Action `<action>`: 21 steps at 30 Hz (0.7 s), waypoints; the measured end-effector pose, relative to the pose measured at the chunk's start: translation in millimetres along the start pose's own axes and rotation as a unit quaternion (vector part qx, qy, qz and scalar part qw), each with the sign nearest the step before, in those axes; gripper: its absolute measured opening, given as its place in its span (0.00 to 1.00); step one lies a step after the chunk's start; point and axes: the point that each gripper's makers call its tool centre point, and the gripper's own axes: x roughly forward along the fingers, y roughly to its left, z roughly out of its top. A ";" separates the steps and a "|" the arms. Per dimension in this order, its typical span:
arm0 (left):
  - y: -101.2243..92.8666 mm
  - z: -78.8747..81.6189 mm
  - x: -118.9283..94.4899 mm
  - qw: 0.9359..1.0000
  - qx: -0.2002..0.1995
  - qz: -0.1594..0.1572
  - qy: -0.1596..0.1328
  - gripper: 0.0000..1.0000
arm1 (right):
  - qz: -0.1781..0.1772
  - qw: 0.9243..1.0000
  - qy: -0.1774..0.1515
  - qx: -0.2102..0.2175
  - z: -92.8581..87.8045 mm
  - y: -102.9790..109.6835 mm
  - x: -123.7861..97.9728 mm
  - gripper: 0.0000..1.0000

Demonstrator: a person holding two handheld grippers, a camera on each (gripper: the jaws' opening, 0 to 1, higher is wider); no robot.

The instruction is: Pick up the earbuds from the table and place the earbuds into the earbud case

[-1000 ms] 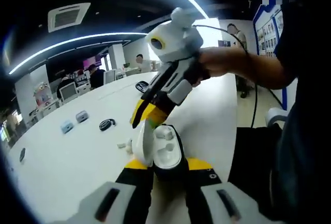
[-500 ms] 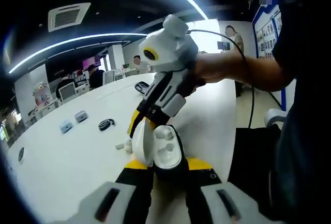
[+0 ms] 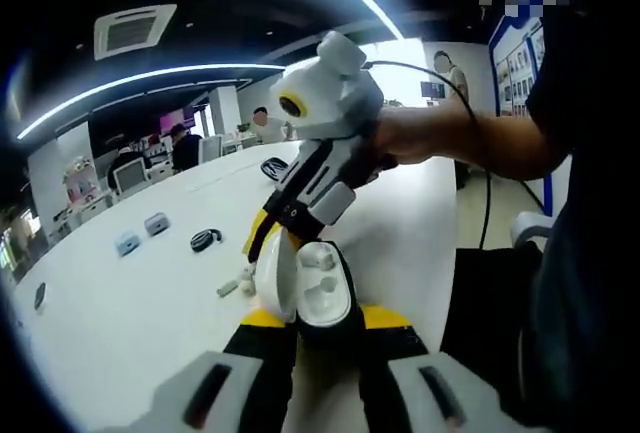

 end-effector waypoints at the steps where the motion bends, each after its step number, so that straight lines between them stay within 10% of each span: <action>1: 0.0 0.0 0.0 1.000 0.000 0.000 0.000 0.25 | 0.006 1.000 -0.004 0.005 0.3 3.2 0.2 0.14; 21: -0.4 -1.0 -1.0 1.000 -0.001 0.000 0.003 0.25 | 0.013 0.998 -0.068 0.000 7.1 4.5 12.2 0.21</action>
